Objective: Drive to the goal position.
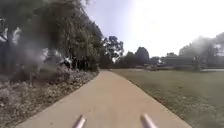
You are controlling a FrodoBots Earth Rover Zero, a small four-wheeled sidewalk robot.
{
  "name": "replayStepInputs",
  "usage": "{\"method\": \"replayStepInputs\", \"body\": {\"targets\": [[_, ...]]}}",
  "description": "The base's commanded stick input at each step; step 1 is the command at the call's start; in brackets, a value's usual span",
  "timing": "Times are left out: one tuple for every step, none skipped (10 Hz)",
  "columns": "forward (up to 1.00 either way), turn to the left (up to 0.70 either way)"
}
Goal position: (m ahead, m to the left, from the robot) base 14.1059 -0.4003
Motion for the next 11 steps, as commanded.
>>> {"method": "replayStepInputs", "body": {"targets": [[0.70,0.00],[0.70,0.00],[0.70,0.00],[0.70,0.08],[0.70,0.22],[0.70,0.33],[0.70,0.19],[0.70,0.06],[0.70,0.00],[0.70,0.00],[0.70,0.00]]}}
